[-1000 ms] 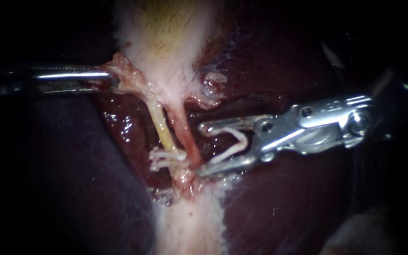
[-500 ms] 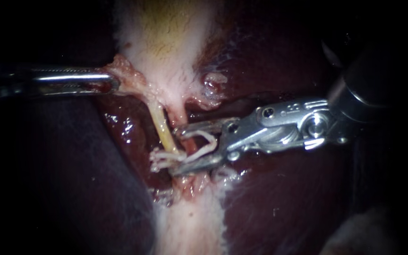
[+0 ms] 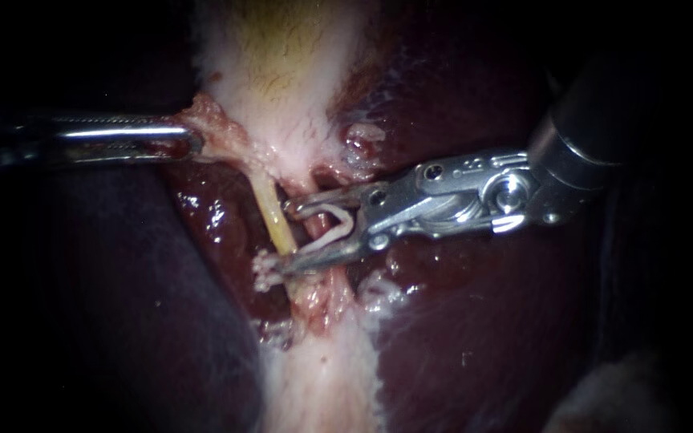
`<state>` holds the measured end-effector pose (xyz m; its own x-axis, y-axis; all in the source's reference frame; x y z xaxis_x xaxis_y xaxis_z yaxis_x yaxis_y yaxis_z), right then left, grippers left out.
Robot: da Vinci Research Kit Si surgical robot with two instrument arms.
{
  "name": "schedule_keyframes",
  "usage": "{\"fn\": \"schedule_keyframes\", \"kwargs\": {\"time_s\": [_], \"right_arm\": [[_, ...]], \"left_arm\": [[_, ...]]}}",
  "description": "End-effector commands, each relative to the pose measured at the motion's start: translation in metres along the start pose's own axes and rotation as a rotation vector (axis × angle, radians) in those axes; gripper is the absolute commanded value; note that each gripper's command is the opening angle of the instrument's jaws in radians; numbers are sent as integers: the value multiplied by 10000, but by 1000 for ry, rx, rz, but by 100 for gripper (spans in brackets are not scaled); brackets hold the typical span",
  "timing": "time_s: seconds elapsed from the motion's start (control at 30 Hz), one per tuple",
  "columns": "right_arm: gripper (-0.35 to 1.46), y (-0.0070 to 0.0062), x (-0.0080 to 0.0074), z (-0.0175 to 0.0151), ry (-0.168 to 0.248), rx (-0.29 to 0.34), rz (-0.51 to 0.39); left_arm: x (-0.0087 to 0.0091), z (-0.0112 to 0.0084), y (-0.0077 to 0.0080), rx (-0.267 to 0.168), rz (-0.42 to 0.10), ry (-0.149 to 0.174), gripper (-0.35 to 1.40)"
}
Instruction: Clipping third clip left tube
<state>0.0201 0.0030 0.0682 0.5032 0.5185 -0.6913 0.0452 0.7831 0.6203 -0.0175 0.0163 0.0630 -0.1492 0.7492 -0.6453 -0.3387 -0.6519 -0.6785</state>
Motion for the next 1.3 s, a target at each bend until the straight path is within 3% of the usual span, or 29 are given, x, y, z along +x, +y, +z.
{"fn": "schedule_keyframes", "kwargs": {"time_s": [0.03,0.2,0.37,0.57,0.7,0.83,0.9,1.03,1.3], "right_arm": [[47,2,0,1,1,-1,1],[48,7,6,11,-1,-8,5],[48,8,15,25,30,-11,6],[49,6,22,33,81,-8,10],[49,3,26,35,141,2,60],[49,0,32,32,249,80,116],[49,-2,38,28,281,125,124],[49,-12,55,18,310,195,126],[45,-37,88,5,351,252,120]], "left_arm": [[0,0,0,0,0,0,-35],[0,1,0,1,0,0,-35],[0,1,0,1,0,0,-35],[-1,3,0,2,0,1,-35],[-1,3,0,2,0,1,-35],[-2,4,-2,2,1,1,-35],[-2,4,-3,2,1,1,-35],[-3,4,-3,1,1,0,-35],[-3,3,-4,1,1,0,-35]]}}
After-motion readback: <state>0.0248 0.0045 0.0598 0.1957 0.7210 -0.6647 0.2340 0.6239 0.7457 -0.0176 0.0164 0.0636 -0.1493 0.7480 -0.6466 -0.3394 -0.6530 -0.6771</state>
